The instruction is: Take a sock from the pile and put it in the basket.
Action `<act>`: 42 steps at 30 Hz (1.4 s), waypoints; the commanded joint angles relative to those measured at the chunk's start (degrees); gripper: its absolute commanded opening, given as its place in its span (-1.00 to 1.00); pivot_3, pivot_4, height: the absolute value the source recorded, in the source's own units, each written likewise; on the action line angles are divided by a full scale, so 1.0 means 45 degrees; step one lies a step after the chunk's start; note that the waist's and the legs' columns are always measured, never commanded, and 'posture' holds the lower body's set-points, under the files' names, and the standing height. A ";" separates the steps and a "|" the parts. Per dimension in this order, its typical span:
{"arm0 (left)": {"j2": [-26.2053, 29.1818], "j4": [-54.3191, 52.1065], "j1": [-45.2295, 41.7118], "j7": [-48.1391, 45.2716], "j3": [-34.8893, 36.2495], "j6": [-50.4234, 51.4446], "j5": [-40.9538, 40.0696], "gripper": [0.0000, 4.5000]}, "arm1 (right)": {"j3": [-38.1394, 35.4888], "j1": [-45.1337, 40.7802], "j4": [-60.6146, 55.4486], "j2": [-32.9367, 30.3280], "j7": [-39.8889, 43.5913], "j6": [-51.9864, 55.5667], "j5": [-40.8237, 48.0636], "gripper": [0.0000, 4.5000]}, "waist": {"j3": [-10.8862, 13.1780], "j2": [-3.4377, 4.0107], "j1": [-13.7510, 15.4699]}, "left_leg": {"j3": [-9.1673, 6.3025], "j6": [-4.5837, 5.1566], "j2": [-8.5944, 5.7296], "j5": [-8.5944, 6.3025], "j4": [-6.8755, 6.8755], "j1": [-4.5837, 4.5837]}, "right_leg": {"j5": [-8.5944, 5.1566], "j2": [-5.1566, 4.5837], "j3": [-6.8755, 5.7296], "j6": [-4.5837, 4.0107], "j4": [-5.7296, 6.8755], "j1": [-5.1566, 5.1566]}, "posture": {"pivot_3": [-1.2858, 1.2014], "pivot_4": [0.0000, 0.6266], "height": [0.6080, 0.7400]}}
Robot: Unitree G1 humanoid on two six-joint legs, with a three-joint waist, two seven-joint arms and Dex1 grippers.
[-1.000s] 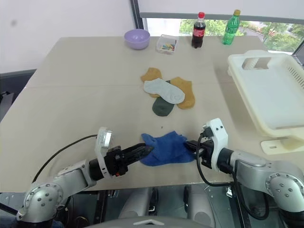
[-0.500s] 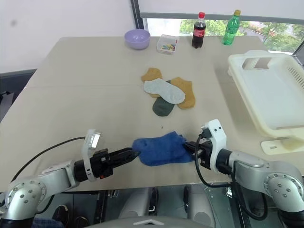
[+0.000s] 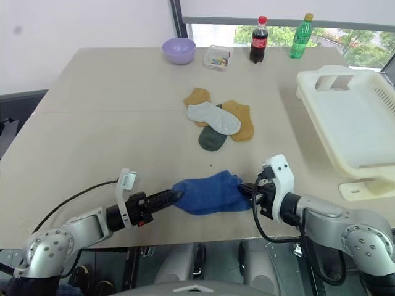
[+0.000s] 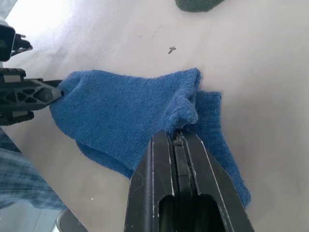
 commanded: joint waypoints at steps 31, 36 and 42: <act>-0.0542 -0.2704 0.2409 -0.2885 0.1060 -0.1977 0.0050 -0.95 | -0.1319 0.1207 -0.1627 -0.1778 0.1218 -0.0741 0.1948 -1.00 | -0.0011 -0.0010 0.0013 | -0.0002 0.0000 0.0002 0.0000 0.0020 0.0005 | 0.0006 0.0000 0.0002 -0.0008 0.0001 0.0011 | 0.03 -0.52 0.94; -0.1155 -0.2684 0.2322 -0.2632 0.0053 -0.3006 0.1800 -0.95 | -0.1277 0.1260 -0.1224 -0.1937 0.0949 -0.0975 0.1646 -1.00 | -0.0019 -0.0016 0.0010 | -0.0017 0.0000 0.0002 0.0000 0.0049 0.0035 | 0.0011 0.0014 0.0007 -0.0006 0.0001 0.0055 | 0.03 -0.52 0.94; -0.1810 -0.2123 0.2293 -0.2508 -0.0502 -0.3834 0.3039 -0.95 | -0.1453 0.1645 -0.0847 -0.2034 0.1052 -0.1097 0.1048 -1.00 | -0.0021 -0.0018 0.0019 | -0.0020 0.0000 -0.0003 0.0000 0.0051 0.0022 | 0.0011 0.0015 0.0010 -0.0007 -0.0003 0.0054 | 0.03 -0.52 0.94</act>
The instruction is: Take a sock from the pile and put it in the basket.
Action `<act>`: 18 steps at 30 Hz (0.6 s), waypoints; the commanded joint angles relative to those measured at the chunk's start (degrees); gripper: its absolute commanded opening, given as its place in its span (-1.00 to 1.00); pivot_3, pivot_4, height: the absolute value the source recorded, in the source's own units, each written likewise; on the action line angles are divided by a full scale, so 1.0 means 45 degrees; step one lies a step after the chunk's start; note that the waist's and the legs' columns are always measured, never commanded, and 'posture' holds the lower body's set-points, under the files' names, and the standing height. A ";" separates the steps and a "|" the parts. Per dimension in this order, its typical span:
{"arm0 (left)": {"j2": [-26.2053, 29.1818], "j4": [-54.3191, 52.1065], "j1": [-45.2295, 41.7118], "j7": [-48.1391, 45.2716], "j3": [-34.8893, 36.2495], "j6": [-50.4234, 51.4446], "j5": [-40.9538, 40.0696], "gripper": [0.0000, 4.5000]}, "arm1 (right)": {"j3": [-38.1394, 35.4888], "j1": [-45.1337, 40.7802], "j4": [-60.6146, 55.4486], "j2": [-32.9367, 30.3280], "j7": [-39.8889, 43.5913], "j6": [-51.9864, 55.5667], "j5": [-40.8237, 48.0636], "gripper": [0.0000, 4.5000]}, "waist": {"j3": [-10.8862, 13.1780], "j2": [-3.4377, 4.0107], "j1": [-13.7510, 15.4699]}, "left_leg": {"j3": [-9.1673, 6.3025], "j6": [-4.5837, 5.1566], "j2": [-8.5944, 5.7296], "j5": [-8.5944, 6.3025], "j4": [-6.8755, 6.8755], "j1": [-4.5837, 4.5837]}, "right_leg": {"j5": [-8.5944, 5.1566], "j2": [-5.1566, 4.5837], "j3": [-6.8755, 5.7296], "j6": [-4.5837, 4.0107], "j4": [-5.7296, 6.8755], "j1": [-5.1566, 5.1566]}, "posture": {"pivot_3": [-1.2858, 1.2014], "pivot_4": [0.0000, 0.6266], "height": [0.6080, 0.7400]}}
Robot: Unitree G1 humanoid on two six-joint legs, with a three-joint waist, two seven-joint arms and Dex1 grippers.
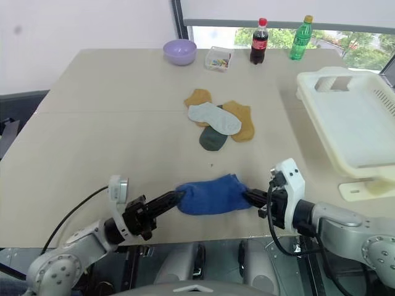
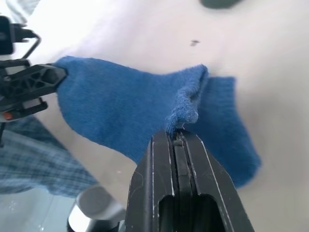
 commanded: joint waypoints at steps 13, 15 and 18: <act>-0.0430 0.1712 0.0458 -0.1908 -0.0645 -0.2058 0.1993 -0.95 | -0.0140 0.0060 0.0163 0.0231 0.0083 -0.0367 -0.0679 -1.00 | 0.0000 0.0000 -0.0009 | -0.0003 0.0000 0.0003 0.0000 0.0002 0.0000 | -0.0001 -0.0001 -0.0004 0.0001 0.0000 -0.0001 | 0.03 -0.52 0.94; -0.0614 0.2109 0.0545 -0.2295 -0.0646 -0.2531 0.2218 -0.95 | -0.0069 -0.0013 0.0198 0.0281 0.0126 -0.0376 -0.0735 -1.00 | 0.0000 0.0000 -0.0009 | -0.0002 0.0000 0.0003 0.0000 0.0002 0.0000 | -0.0001 -0.0001 -0.0004 0.0001 -0.0001 -0.0001 | 0.03 -0.52 0.94; -0.0853 0.3330 0.0559 -0.3231 -0.0519 -0.3453 0.2642 -0.95 | -0.0014 -0.0098 0.0223 0.0323 0.0182 -0.0361 -0.0753 -1.00 | -0.0007 0.0012 -0.0008 | -0.0003 0.0000 0.0004 0.0000 0.0002 -0.0001 | -0.0001 -0.0001 -0.0004 0.0001 -0.0004 -0.0002 | 0.03 -0.52 0.94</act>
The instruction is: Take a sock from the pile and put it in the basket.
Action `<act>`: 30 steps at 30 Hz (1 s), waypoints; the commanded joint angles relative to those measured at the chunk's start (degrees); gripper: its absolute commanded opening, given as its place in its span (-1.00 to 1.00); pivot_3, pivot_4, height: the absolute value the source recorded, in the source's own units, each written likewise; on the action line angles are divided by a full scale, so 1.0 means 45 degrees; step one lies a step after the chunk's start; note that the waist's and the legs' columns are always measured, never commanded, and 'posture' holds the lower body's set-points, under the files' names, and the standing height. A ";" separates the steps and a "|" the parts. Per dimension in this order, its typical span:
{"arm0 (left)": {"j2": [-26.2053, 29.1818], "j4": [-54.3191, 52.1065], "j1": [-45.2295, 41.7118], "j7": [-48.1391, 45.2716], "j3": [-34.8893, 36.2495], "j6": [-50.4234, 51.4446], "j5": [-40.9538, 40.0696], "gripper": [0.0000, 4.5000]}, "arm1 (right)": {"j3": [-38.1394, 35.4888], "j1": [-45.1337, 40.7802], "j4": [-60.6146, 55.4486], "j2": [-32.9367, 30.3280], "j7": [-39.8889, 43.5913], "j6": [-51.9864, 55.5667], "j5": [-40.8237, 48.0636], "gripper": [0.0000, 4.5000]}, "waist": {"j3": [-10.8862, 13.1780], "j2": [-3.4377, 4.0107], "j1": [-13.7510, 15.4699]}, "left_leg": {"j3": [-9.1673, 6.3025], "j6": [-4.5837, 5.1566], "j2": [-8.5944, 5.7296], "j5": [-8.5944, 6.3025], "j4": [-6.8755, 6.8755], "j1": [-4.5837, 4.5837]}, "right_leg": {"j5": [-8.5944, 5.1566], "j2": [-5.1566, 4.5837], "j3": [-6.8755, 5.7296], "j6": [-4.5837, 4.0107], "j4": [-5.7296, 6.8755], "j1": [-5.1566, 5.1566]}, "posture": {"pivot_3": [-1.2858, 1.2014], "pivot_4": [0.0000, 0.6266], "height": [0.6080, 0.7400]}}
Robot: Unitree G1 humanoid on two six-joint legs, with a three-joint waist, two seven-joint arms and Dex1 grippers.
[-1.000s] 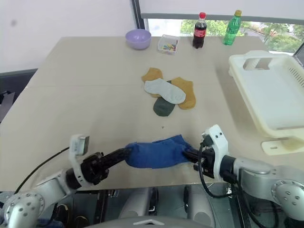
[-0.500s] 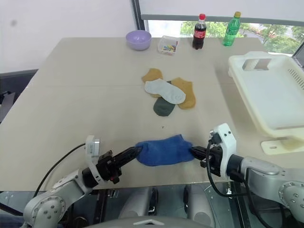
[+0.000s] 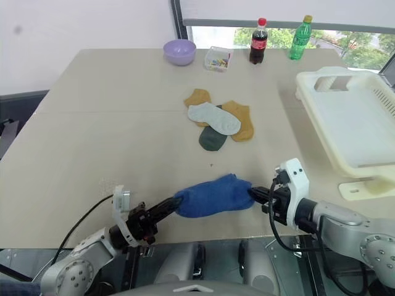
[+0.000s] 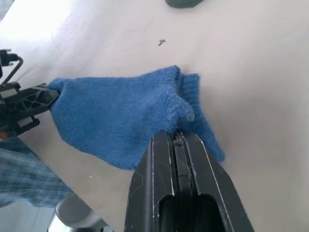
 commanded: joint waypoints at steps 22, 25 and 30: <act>-0.0064 0.5979 -0.1854 -0.5163 0.0889 -0.3548 0.0981 -0.95 | 0.0210 -0.0400 -0.0150 0.0164 0.0402 -0.0079 -0.0255 -1.00 | -0.0385 0.1128 -0.0345 | -0.0947 -0.0080 0.0329 -0.0050 -0.0096 0.0080 | -0.0001 0.0294 -0.0924 -0.0005 -0.0724 0.0328 | 0.03 -0.52 0.94; 0.0165 0.5959 -0.1864 -0.5762 0.1111 -0.3166 0.0616 -0.95 | 0.0281 -0.0391 -0.0167 0.0193 0.0419 -0.0098 -0.0294 -1.00 | -0.0247 0.0588 -0.0373 | -0.0507 -0.0073 0.0419 -0.0048 -0.0263 0.0109 | -0.0002 0.0053 -0.0616 -0.0011 -0.0144 0.0202 | 0.03 -0.52 0.94; 0.0127 0.5448 -0.1742 -0.6149 0.1410 -0.2322 -0.0081 -0.95 | 0.0403 -0.0471 -0.0147 0.0256 0.0440 -0.0071 -0.0359 -1.00 | -0.0222 0.0721 -0.0286 | -0.0482 -0.0142 0.0239 -0.0092 -0.0135 0.0189 | -0.0017 0.0159 -0.0596 -0.0043 -0.0128 0.0115 | 0.03 -0.52 0.94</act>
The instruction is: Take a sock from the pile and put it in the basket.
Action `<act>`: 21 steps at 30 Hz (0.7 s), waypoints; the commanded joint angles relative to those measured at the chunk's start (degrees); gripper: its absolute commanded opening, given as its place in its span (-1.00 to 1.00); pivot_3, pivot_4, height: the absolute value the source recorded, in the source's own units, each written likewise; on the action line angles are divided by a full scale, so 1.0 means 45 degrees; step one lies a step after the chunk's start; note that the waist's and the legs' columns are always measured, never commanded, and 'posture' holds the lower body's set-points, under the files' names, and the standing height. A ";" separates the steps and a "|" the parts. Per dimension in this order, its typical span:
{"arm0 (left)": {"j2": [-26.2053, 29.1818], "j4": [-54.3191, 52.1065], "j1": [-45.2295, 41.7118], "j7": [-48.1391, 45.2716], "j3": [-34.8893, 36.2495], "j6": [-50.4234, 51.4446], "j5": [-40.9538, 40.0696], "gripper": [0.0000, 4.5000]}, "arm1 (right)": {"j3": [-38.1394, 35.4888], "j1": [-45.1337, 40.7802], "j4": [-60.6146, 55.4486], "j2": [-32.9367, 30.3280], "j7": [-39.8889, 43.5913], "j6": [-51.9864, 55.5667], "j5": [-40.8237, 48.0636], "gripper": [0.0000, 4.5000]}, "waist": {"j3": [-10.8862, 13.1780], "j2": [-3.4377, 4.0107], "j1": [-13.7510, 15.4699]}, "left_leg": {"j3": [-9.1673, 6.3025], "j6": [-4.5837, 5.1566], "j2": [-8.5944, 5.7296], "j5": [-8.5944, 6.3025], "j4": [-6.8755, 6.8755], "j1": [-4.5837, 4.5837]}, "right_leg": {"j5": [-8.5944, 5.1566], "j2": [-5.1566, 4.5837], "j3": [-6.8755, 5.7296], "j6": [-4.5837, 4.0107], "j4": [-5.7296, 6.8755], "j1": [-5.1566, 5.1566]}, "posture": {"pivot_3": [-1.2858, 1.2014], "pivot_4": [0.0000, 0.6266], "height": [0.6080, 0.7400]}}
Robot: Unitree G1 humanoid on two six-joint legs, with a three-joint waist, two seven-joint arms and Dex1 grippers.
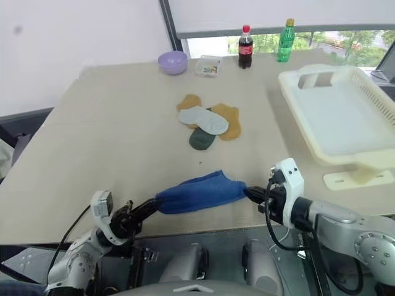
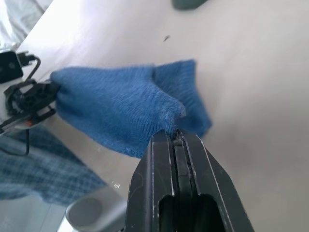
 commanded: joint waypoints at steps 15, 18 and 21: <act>0.2623 -1.1005 -0.2763 1.2269 -0.0246 0.4719 -0.9017 -0.95 | 0.0435 -0.0549 0.0000 0.0286 0.0614 0.0268 -0.0174 -1.00 | 0.0205 -0.0421 -0.0083 | 0.0102 -0.0108 -0.0220 0.0077 0.0018 -0.0138 | -0.0030 0.0021 0.0467 -0.0086 0.0117 -0.0117 | 0.03 -0.52 0.94; 0.2806 -1.0824 -0.1888 1.1506 -0.0094 0.4741 -0.8498 -0.95 | 0.0568 -0.0634 0.0015 0.0385 0.0626 0.0316 -0.0227 -1.00 | 0.0224 -0.0502 0.0001 | 0.0135 -0.0119 -0.0237 0.0066 0.0051 -0.0209 | -0.0014 -0.0008 0.0483 -0.0061 0.0100 -0.0182 | 0.03 -0.52 0.94; 0.2905 -1.0518 -0.0669 1.0017 0.0160 0.4612 -0.7636 -0.95 | 0.0570 -0.0668 -0.0008 0.0381 0.0645 0.0350 -0.0194 -1.00 | 0.0251 -0.0548 0.0020 | 0.0184 -0.0063 -0.0280 0.0012 0.0058 -0.0195 | -0.0023 -0.0042 0.0538 -0.0028 0.0085 -0.0181 | 0.03 -0.52 0.94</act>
